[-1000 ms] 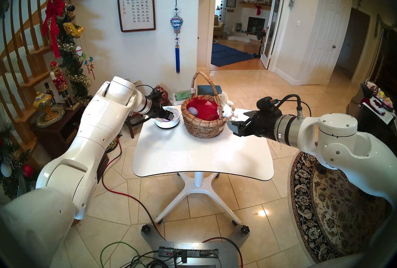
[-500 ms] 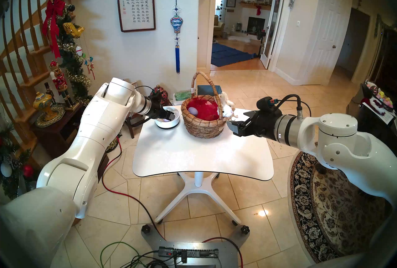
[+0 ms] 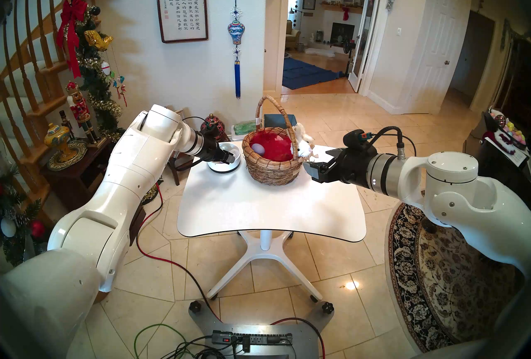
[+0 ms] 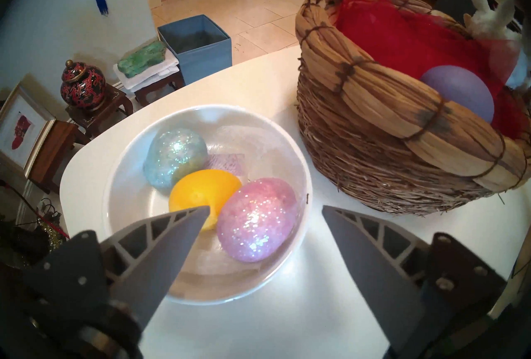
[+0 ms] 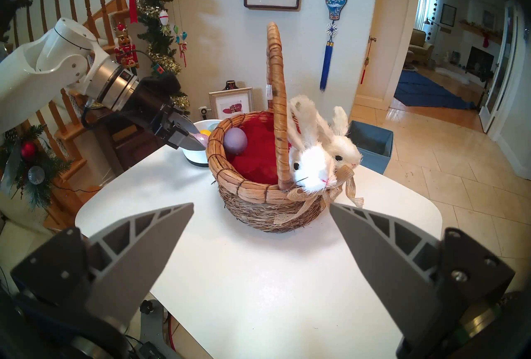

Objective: Put easter egg into basket

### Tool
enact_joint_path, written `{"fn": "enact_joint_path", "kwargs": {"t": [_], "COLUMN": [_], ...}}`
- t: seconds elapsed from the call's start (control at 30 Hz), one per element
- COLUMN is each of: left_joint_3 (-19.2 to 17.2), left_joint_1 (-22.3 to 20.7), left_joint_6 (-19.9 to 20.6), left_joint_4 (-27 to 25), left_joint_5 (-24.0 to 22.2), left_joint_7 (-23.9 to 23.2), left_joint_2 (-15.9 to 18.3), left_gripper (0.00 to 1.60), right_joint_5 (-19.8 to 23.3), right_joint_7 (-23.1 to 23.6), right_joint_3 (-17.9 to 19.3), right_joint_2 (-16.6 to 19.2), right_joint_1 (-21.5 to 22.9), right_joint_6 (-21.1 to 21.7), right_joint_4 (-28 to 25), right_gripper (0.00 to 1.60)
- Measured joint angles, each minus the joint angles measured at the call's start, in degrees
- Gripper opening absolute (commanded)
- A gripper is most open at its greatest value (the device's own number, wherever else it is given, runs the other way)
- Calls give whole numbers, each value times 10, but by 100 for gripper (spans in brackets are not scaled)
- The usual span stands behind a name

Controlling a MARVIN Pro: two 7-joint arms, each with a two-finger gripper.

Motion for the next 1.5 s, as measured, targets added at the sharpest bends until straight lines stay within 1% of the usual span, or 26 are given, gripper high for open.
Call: {"fn": "enact_joint_path", "kwargs": {"t": [0.23,0.27,0.3,0.47,0.5,0.6,0.7,0.87,1.07,1.17,1.23,1.5], "left_joint_3": [1,1,1,-2,-5,-12,-22,-36,-47,-60,-68,-98], "left_joint_1": [-1,-1,-1,0,1,6,17,36,50,58,62,76], "left_joint_6": [0,0,0,0,0,0,1,15,26,28,26,-3], "left_joint_4": [1,1,1,-1,-4,-18,-44,-88,-109,-118,-122,-143], "left_joint_5": [1,1,1,1,1,0,-2,-9,-16,-24,-28,-47], "left_joint_7": [1,2,2,12,17,30,40,50,57,63,66,74], "left_joint_2": [1,2,2,2,2,2,3,4,4,2,-1,-13], "left_gripper": [66,66,62,56,53,53,55,56,57,60,60,61], "right_joint_5": [0,0,0,0,0,0,0,0,0,0,0,0], "right_joint_7": [0,0,0,0,0,0,0,0,0,0,0,0], "right_joint_3": [0,0,0,0,0,0,0,0,0,0,0,0], "right_joint_2": [0,0,0,0,0,0,0,0,0,0,0,0], "right_joint_1": [0,0,0,0,0,0,0,0,0,0,0,0], "right_joint_6": [0,0,0,0,0,0,0,0,0,0,0,0], "right_joint_4": [0,0,0,0,0,0,0,0,0,0,0,0], "right_gripper": [160,160,160,160,160,160,160,160,160,160,160,160]}}
